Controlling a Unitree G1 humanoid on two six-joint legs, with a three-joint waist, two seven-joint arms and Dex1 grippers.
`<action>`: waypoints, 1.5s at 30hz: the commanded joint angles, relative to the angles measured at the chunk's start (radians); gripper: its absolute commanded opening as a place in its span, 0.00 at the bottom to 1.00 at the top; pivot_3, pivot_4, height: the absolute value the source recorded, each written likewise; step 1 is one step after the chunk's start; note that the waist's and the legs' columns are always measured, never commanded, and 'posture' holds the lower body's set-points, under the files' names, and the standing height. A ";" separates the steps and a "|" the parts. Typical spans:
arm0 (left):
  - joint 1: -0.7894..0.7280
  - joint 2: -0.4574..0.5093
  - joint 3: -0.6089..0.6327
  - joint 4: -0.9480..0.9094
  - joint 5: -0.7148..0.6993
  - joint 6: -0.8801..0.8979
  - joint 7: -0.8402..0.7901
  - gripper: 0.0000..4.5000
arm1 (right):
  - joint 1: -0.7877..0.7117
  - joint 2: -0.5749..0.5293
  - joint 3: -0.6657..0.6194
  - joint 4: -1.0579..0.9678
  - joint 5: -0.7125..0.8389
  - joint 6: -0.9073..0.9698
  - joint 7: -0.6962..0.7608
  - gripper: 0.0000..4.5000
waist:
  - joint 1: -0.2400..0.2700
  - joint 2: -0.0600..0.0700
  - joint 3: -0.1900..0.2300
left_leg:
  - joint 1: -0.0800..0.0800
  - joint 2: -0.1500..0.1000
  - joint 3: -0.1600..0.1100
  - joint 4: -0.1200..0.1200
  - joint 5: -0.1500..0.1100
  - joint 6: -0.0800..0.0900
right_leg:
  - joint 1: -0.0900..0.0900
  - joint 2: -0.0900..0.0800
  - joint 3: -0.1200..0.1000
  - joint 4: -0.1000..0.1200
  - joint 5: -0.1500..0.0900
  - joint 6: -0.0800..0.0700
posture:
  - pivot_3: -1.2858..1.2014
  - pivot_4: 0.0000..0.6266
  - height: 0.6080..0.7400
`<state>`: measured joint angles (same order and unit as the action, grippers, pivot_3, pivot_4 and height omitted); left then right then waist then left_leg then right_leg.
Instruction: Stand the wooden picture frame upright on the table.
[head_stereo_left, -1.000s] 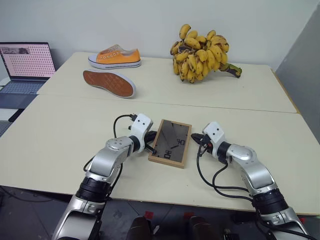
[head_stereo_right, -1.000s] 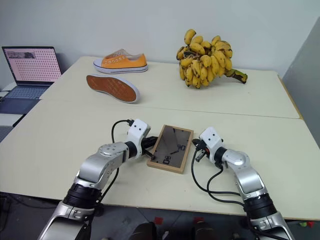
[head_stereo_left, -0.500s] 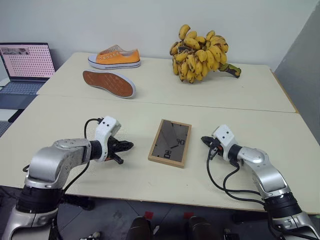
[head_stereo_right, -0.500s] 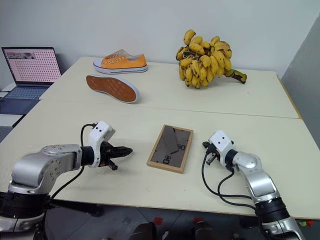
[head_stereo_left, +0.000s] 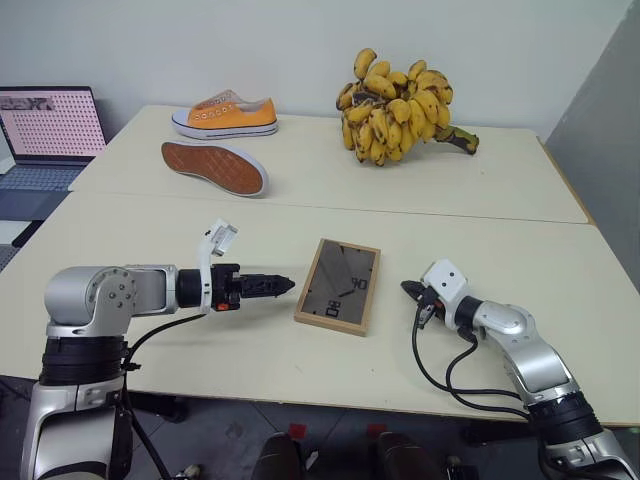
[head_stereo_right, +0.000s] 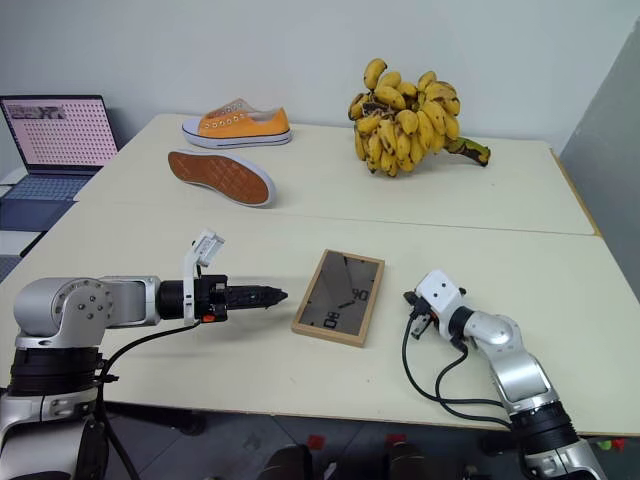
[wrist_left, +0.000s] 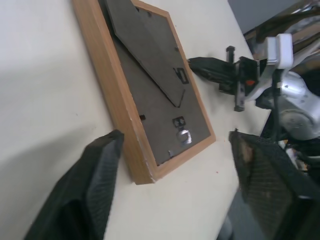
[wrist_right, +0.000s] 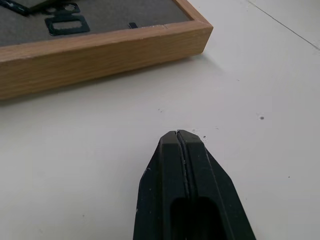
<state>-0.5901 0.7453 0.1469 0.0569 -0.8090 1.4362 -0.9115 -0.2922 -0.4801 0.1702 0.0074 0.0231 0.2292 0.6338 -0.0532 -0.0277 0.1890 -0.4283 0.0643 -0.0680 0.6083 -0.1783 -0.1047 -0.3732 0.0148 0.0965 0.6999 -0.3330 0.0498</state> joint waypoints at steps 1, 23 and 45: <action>-0.025 0.046 -0.114 0.041 0.006 0.011 -0.078 0.85 | -0.022 0.007 0.021 0.038 -0.037 -0.052 -0.008 0.00 | -0.002 0.000 0.000 | 0.000 0.000 0.000 0.000 0.000 0.000 | 0.000 0.000 0.000 0.000 0.000 0.000 | 0.52 0.24 1.00; -0.162 -0.103 -0.258 0.343 0.162 -0.097 -0.082 0.85 | -0.136 0.249 0.121 0.117 -0.141 -0.046 -0.106 0.00 | -0.005 0.000 0.000 | 0.004 0.000 0.000 0.001 0.000 0.000 | 0.001 0.001 0.000 0.007 0.000 -0.001 | 0.52 0.24 1.00; -0.184 -0.166 -0.182 0.359 0.161 -0.077 -0.046 0.85 | -0.139 0.215 0.078 0.086 -0.135 0.005 -0.094 0.00 | 0.004 0.000 0.000 | 0.003 -0.001 0.000 0.001 0.000 0.000 | 0.001 0.000 0.000 0.007 0.000 0.000 | 0.52 0.24 1.00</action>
<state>-0.7655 0.5916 -0.0494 0.4261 -0.6446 1.3512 -0.9683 -0.4197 -0.2830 0.2385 0.1238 -0.1250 0.2310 0.5477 -0.0492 -0.0274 0.1885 -0.4249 0.0636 -0.0680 0.6091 -0.1780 -0.1048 -0.3727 0.0148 0.0969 0.7073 -0.3332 0.0493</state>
